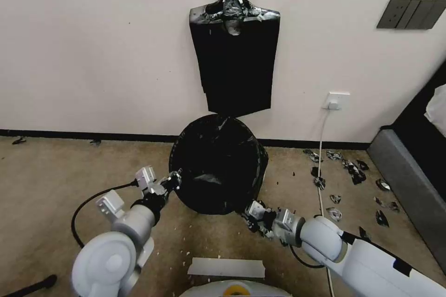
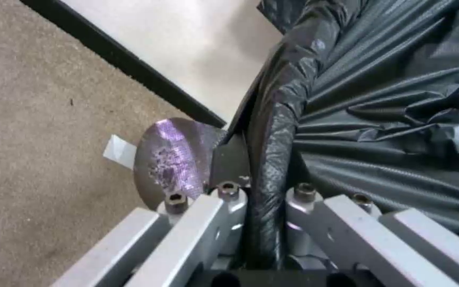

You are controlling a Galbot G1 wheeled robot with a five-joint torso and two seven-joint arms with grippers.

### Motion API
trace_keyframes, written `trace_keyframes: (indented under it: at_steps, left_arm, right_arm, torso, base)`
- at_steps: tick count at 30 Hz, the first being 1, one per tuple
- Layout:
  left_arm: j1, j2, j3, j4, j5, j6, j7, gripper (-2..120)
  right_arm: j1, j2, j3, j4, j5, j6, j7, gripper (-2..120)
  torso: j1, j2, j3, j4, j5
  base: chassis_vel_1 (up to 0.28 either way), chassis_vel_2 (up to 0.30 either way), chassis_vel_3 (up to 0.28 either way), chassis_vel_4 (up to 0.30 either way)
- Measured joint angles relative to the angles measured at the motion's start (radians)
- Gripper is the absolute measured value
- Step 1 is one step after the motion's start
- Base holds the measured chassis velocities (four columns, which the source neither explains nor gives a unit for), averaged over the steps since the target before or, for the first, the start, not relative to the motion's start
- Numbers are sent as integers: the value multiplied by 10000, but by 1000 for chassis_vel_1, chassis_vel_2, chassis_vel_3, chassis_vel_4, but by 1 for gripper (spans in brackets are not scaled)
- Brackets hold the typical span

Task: Place a trash bag onto the trash bin.

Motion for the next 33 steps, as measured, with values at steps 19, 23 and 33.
trace_keyframes:
  at_steps: [19,23,33]
  left_arm:
    - [-151,305,-131,211,240,-58,32,3]
    - [-264,350,-148,422,328,-84,34,3]
    - [-427,367,-347,943,571,-148,24,3]
  right_arm:
    - [-63,-32,9,113,-53,63,-261,11]
    - [-233,-275,-70,890,-43,224,-580,30]
    - [-729,-768,21,2275,-105,831,-1635,76]
  torso:
    - [0,0,0,0,-2]
    - [0,-1,0,0,-1]
    - [0,0,0,0,0]
  base:
    - [0,0,0,0]
    - [0,0,0,0]
    - [0,0,0,0]
